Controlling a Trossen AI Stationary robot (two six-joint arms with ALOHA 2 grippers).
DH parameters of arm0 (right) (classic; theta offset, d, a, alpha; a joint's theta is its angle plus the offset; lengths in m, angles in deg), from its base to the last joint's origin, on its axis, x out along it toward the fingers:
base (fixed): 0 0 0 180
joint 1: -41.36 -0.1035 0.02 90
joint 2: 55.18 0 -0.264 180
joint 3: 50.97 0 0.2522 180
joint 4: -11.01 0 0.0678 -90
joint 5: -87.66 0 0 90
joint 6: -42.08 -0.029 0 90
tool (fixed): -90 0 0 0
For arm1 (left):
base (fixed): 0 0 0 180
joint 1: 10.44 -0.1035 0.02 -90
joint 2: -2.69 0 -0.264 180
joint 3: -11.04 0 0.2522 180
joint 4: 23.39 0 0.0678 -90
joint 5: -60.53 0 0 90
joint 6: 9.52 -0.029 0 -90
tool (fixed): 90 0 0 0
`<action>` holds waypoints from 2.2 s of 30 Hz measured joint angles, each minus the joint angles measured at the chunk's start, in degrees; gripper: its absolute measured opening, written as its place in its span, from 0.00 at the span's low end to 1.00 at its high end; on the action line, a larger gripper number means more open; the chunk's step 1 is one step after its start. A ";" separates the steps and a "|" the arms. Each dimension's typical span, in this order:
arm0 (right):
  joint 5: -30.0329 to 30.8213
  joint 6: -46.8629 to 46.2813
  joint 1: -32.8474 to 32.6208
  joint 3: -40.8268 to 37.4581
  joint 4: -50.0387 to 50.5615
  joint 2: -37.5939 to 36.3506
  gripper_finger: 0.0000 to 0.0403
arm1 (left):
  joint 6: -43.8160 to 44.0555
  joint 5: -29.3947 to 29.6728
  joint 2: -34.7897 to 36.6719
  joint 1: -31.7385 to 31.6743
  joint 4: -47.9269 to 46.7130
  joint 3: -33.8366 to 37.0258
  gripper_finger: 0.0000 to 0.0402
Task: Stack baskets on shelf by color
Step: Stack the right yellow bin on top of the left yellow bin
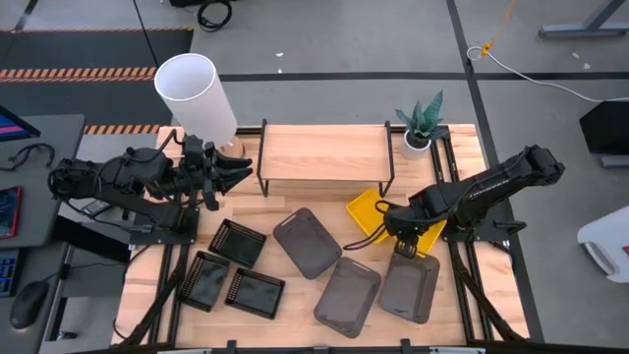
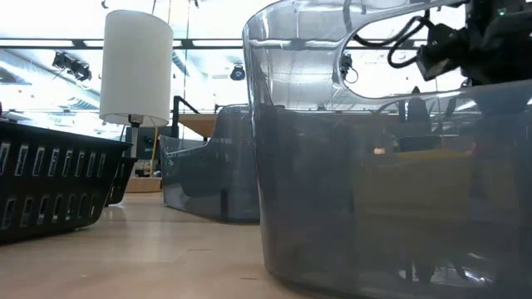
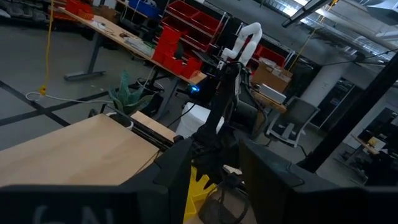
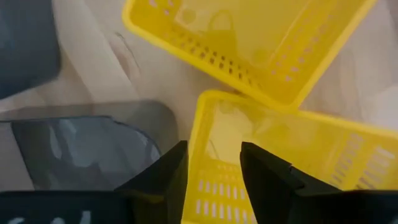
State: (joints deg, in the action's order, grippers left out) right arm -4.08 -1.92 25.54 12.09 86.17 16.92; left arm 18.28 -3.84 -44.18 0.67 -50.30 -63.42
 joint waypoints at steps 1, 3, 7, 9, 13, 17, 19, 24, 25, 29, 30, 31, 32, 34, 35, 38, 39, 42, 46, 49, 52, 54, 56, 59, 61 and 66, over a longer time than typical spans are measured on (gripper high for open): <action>0.11 -1.08 -0.18 -0.33 -0.42 0.00 0.40 | 0.00 0.00 0.02 0.00 0.01 0.00 0.35; 0.19 -3.41 -0.32 -1.09 -1.67 0.00 0.43 | 0.00 0.00 -0.01 0.00 0.01 0.00 0.35; -0.23 -9.52 -0.35 -3.16 -5.72 0.00 0.49 | -0.02 0.02 -0.01 0.00 0.01 0.00 0.35; -0.23 -12.36 -0.32 -4.25 -6.70 0.00 0.51 | 0.00 0.00 -0.01 0.00 0.01 0.00 0.35; -0.45 -16.83 -0.35 -6.48 -8.19 0.00 0.51 | -0.02 0.00 -0.01 0.00 0.01 0.00 0.35; -0.13 -17.84 -0.35 -7.44 -10.04 0.00 0.51 | -0.02 0.00 -0.01 0.00 0.01 0.00 0.35; 1.14 -17.85 -0.35 -7.44 -10.13 0.00 0.51 | -0.02 0.00 -0.01 -0.01 0.01 0.00 0.35; 3.73 -17.93 -0.35 -7.69 -10.37 -0.02 0.50 | -0.02 0.00 -0.01 0.00 0.01 0.00 0.35; 3.79 -18.01 -0.33 -8.12 -10.85 -0.02 0.50 | -0.05 0.00 -0.01 0.00 0.01 0.00 0.35; 2.70 -19.08 -0.30 -10.87 -13.31 -0.02 0.48 | -0.63 0.00 -0.01 0.00 0.01 0.00 0.35; 2.30 -19.55 -0.30 -11.48 -13.74 -0.02 0.47 | -0.63 0.00 -0.01 0.00 0.01 0.00 0.35; 2.12 -20.03 -0.31 -11.84 -13.96 -0.02 0.46 | -0.63 0.00 -0.01 0.00 0.01 0.00 0.35; 2.09 -20.32 -0.35 -12.01 -13.98 -0.02 0.45 | -0.63 0.00 -0.01 0.00 0.01 0.00 0.35; 2.12 -20.32 -0.39 -12.11 -14.05 -0.02 0.42 | -0.61 0.00 -0.01 0.00 0.03 0.00 0.35; 2.18 -20.23 -0.39 -12.11 -14.11 -0.02 0.41 | -0.61 0.00 -0.01 -0.02 0.01 0.00 0.35; 2.96 -19.38 -0.39 -12.11 -14.24 -0.02 0.36 | -0.44 0.00 -0.01 -0.01 0.03 0.00 0.35; 3.39 -19.11 -0.39 -12.11 -14.24 -0.02 0.35 | -0.09 0.00 -0.01 -0.01 0.03 0.00 0.35; 4.28 -17.61 0.23 -12.11 -14.23 -0.02 0.29 | 0.11 0.00 -0.01 -0.02 0.22 0.00 0.35; 3.99 -15.33 1.40 -12.11 -14.18 -0.02 0.20 | 1.88 -1.10 -0.01 -0.02 1.61 0.02 0.35; 3.40 -13.82 2.07 -12.11 -14.22 -0.02 0.12 | 1.57 -1.51 0.00 -0.01 2.67 0.02 0.35; 3.84 -12.77 2.17 -12.09 -14.37 -0.04 0.04 | 1.55 -1.51 -0.01 -0.02 2.63 0.02 0.35; 3.98 -12.78 2.17 -12.07 -14.49 -0.04 0.03 | 1.55 -1.51 -0.01 -0.02 2.65 0.02 0.35; 3.88 -12.98 2.09 -12.07 -14.50 -0.04 0.03 | 1.57 -1.51 -0.01 -0.02 2.64 0.02 0.35; 3.83 -14.05 1.46 -12.09 -14.46 -0.04 0.04 | 1.57 -1.51 0.00 -0.01 2.63 0.02 0.35; 3.63 -14.14 1.21 -12.06 -14.45 -0.08 0.03 | 1.55 -1.51 0.05 -0.02 2.91 0.02 0.35; 3.29 -14.58 0.94 -10.40 -12.76 -0.74 0.03 | 1.50 -1.51 0.41 -0.02 6.29 0.02 0.35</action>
State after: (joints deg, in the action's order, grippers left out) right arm -0.79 -16.50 26.48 1.69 73.41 16.17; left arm 19.78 -5.35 -43.77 0.66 -44.02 -63.40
